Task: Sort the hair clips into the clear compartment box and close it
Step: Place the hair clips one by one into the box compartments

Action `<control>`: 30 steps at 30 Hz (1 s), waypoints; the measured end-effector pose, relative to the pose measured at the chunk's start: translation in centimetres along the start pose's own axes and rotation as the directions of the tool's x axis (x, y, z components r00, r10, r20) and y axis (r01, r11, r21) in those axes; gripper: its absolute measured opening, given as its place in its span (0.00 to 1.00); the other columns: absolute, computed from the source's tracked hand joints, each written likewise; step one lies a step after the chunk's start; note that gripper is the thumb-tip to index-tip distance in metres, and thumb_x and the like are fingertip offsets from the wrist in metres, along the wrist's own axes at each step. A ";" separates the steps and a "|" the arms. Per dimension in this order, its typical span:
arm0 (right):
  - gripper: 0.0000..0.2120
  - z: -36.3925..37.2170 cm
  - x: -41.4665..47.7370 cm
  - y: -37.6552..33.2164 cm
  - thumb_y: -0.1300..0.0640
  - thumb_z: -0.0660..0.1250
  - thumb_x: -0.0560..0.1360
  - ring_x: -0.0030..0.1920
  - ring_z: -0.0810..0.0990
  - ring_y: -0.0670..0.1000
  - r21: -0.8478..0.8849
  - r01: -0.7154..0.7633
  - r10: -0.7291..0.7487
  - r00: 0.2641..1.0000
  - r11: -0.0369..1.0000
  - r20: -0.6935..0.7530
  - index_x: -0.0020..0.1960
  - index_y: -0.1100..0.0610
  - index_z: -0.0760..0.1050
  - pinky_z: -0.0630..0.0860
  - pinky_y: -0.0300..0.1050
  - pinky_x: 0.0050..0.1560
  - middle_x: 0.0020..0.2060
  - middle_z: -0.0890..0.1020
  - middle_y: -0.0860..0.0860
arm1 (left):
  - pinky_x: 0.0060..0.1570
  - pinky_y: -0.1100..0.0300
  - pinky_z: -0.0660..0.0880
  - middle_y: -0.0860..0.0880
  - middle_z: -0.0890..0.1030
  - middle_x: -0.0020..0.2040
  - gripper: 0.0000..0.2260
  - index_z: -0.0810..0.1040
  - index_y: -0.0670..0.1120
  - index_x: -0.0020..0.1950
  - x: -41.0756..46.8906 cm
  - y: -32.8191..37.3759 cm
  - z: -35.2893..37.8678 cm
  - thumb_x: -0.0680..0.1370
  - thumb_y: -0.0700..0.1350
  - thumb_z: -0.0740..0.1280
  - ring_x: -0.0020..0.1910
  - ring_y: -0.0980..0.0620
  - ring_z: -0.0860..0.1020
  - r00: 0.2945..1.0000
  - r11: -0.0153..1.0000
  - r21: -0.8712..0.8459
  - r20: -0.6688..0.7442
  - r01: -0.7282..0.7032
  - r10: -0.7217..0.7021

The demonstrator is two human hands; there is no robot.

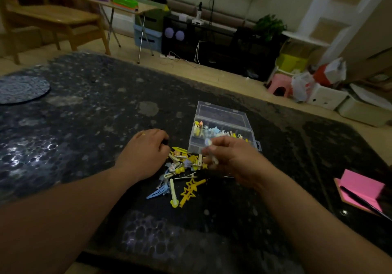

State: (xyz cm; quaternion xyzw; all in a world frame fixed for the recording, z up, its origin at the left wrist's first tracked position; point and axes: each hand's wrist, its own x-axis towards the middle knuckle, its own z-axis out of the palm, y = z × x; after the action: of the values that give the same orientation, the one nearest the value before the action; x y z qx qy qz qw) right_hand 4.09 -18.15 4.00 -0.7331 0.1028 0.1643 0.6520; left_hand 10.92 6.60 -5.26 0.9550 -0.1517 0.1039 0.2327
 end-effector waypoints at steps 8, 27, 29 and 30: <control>0.05 -8.7 6.0 -4.2 0.54 0.73 0.81 0.49 0.82 0.52 -0.573 -0.034 -0.274 0.853 0.819 -0.444 0.54 0.55 0.82 0.82 0.53 0.53 0.49 0.84 0.52 | 0.66 0.52 0.70 0.51 0.81 0.60 0.15 0.78 0.50 0.62 0.0 -0.3 0.3 0.79 0.50 0.58 0.60 0.51 0.76 1.000 1.000 0.008 -0.012 -0.008 0.008; 0.02 -8.9 10.9 -0.8 0.54 0.67 0.80 0.41 0.77 0.55 -0.955 -0.295 -0.454 0.854 -0.018 -0.255 0.49 0.50 0.77 0.71 0.56 0.58 0.39 0.80 0.50 | 0.68 0.51 0.68 0.51 0.80 0.62 0.17 0.78 0.50 0.64 0.0 -0.2 0.0 0.79 0.51 0.58 0.61 0.51 0.76 1.000 1.000 0.016 0.013 -0.004 0.004; 0.02 -9.0 11.1 -0.8 0.53 0.68 0.80 0.41 0.78 0.55 -0.948 -0.316 -0.440 0.857 -0.042 -0.266 0.48 0.49 0.78 0.70 0.56 0.56 0.38 0.80 0.50 | 0.68 0.52 0.68 0.51 0.80 0.62 0.16 0.78 0.50 0.64 0.0 -0.1 0.0 0.79 0.51 0.59 0.62 0.50 0.76 1.000 1.000 0.023 0.014 0.000 0.000; 0.03 -9.0 11.2 -0.9 0.52 0.68 0.80 0.41 0.79 0.54 -0.946 -0.321 -0.434 0.859 -0.046 -0.270 0.47 0.49 0.78 0.71 0.56 0.56 0.38 0.80 0.50 | 0.68 0.52 0.68 0.51 0.80 0.62 0.16 0.78 0.50 0.64 0.0 -0.1 0.0 0.79 0.50 0.59 0.61 0.51 0.76 1.000 1.000 0.028 0.015 0.000 0.000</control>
State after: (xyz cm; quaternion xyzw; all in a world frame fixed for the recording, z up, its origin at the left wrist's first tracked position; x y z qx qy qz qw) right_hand 15.71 -26.22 1.52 -0.9867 0.0850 -0.0414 -0.1320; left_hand 10.96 6.67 -5.33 0.9589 -0.1518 0.0990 0.2181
